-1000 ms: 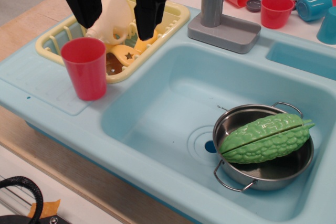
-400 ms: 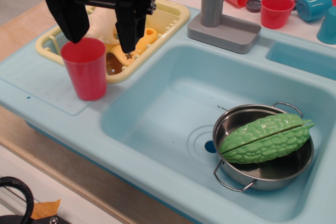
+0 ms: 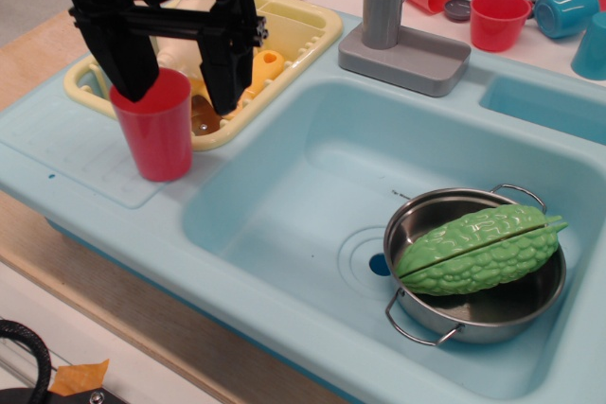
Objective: Put cup from anywhere into sink
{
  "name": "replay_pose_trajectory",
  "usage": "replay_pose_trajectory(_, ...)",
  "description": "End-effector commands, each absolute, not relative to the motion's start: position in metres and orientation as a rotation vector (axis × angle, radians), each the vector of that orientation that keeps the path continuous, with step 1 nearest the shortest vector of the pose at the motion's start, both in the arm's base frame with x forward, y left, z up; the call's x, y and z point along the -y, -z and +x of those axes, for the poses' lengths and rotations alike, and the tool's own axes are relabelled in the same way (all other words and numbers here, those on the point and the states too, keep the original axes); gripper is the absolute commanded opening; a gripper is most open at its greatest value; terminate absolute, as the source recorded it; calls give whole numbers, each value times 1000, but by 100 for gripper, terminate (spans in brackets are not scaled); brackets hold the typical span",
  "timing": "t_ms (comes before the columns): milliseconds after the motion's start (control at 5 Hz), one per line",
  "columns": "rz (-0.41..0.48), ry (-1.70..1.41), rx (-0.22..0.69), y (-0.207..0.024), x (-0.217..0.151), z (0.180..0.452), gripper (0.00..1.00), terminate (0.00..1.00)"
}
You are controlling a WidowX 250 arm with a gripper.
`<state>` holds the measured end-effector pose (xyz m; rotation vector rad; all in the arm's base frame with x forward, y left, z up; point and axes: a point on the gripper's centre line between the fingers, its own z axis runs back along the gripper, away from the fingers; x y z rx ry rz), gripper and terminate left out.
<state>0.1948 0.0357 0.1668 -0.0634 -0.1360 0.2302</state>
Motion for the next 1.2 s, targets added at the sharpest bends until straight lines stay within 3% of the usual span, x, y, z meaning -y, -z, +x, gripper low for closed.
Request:
replay_pose_trajectory(0, -98, -245, 132, -156, -41, 195, 100, 0)
replay_pose_trajectory(200, -125, -258, 140, -145, -41, 194, 100, 0)
replay_pose_trajectory(400, -129, -276, 158, -140, -40, 190, 0, 0)
replay_pose_trajectory(1000, -118, -263, 180, -151, -31, 195, 0, 0)
